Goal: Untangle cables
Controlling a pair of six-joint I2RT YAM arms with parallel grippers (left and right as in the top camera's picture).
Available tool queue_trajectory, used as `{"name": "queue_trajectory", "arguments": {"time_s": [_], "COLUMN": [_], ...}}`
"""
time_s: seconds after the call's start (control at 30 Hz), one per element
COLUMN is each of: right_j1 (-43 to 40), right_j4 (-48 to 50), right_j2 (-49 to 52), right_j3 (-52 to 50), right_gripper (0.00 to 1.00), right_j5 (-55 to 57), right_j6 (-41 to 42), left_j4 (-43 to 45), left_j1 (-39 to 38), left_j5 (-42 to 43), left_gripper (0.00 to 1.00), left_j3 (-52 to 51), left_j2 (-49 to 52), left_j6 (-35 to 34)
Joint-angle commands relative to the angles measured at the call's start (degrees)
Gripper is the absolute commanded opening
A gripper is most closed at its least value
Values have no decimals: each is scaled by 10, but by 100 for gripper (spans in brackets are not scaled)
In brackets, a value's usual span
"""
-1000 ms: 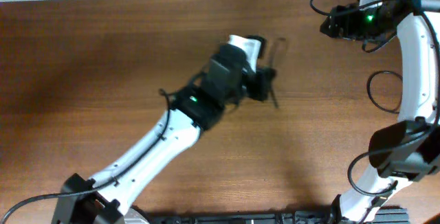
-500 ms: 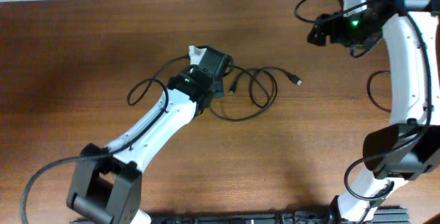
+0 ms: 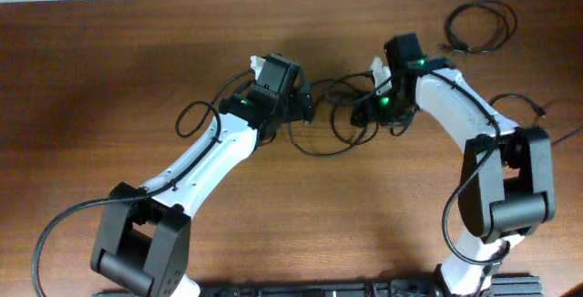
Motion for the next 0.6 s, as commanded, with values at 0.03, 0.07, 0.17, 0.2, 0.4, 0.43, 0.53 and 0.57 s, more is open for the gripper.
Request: {"name": "queue_trajectory", "arguments": {"time_s": [0.03, 0.07, 0.17, 0.2, 0.4, 0.43, 0.53, 0.57], "right_j1": [12, 17, 46, 61, 97, 95, 85, 85], "right_j4": [71, 76, 103, 104, 94, 94, 94, 92], "right_j2": [-7, -7, -3, 3, 24, 27, 52, 63], "right_j3": [-57, -57, -57, -57, -57, -57, -62, -67], "right_gripper": [68, 67, 55, 53, 19, 18, 16, 8], "right_j5": [92, 104, 130, 182, 236, 236, 235, 235], "right_j6": [61, 70, 78, 106, 149, 149, 149, 149], "left_j4": [-1, -1, -1, -1, -41, -52, -78, -93], "left_j1": [0, 0, 0, 0, 35, 48, 79, 85], "left_j5": [31, 31, 32, 32, 30, 30, 30, 30], "left_gripper": [99, 99, 99, 99, 99, 99, 99, 99], "left_j3": [2, 2, 2, 2, 3, 3, 3, 3], "left_j2": [0, 0, 0, 0, -33, -42, -49, -49], "left_j6": [-5, -5, -5, -5, 20, 24, 24, 24]}}
